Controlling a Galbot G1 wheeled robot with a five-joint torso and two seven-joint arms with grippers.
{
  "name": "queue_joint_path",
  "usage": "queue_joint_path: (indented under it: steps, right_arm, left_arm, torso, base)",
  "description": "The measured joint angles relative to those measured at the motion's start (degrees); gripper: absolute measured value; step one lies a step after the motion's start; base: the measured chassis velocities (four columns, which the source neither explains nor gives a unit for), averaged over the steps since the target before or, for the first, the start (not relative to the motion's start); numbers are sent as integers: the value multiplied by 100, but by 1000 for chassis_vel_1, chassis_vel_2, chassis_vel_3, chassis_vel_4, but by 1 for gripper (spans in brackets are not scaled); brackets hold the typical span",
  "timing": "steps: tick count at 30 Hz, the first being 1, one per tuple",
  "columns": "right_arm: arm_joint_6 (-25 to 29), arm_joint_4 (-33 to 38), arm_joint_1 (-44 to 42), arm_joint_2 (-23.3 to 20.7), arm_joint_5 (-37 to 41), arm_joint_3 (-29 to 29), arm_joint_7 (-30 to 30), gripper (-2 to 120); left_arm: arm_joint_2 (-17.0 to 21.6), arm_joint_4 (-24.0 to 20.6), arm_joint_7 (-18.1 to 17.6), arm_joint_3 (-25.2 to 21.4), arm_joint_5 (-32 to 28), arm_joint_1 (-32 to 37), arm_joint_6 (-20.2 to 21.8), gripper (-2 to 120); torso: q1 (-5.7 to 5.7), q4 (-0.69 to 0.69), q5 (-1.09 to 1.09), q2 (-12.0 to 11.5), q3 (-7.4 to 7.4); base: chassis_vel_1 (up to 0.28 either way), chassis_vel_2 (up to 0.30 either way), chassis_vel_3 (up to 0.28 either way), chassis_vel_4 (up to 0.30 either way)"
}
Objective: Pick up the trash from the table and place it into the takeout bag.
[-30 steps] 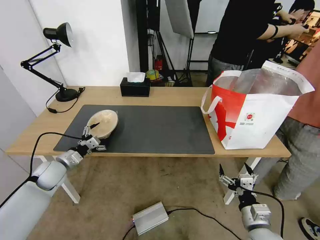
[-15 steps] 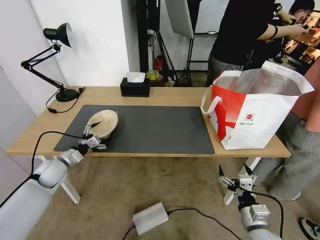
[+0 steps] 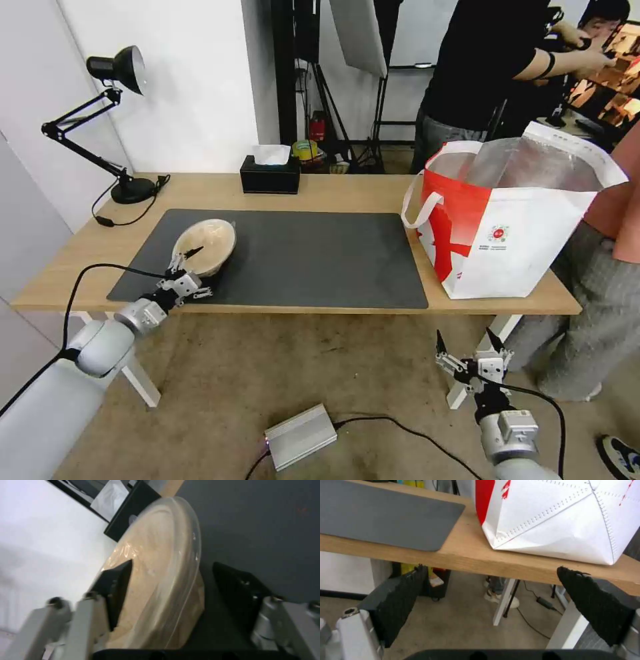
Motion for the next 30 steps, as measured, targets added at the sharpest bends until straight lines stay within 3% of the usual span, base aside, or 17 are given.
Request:
queue_joint_path:
  steps: [7,24,27,30]
  right_arm:
    - [2,0,4,3,-1,-4,2,100]
    - [3,-10,35,2,-1,-35,8,100]
    - [3,-14,46,2,-2,-43,13,100]
    - [3,-17,50,2,-5,-52,22,100]
  left_arm:
    - [36,-145,98,-142,-19,148,27,37]
    - [161,-355,218,-437,-66,378,120,36]
    - [175,-375,263,-490,-87,407,130,31]
    - [185,-392,303,-526,-109,438,130,18]
  torso:
    - [0,1,2,0,0]
    - [-1,0,2,0,-1]
    - [-1,1,2,0,-1]
    - [-1,0,2,0,-1]
  base:
    - [0,0,0,0]
    - [0,0,0,0]
    - [0,0,0,0]
    - [0,0,0,0]
